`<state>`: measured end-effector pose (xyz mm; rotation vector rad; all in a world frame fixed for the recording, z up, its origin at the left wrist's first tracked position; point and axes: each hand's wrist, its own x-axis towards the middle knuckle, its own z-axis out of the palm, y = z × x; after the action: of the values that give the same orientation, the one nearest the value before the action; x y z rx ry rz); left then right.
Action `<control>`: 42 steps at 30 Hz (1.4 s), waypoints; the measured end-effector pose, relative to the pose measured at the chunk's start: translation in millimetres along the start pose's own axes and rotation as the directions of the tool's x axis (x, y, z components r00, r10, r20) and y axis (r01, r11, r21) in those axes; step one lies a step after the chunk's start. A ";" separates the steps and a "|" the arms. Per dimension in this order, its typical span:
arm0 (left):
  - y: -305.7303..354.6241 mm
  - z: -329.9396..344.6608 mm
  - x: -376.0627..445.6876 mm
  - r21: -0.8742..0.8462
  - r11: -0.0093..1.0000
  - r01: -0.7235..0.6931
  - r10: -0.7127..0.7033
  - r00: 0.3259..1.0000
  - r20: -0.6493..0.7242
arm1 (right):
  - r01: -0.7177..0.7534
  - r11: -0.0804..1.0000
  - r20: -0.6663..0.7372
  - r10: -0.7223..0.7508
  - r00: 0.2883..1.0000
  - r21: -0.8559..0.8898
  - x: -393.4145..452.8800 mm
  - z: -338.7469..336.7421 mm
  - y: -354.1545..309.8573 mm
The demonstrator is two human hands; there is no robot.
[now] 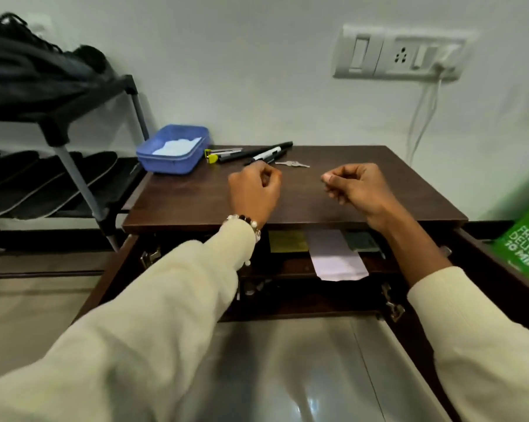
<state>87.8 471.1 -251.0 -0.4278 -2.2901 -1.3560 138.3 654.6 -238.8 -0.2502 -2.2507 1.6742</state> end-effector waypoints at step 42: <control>-38.1 32.5 34.0 0.315 0.945 0.084 -0.112 0.991 0.071 | 0.135 0.912 -0.049 -0.126 0.991 0.388 26.4 35.6 29.5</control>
<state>33.8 483.2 -275.5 -0.2771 -2.5726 -1.0078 99.3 640.1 -272.2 -0.0206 -1.8165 1.9834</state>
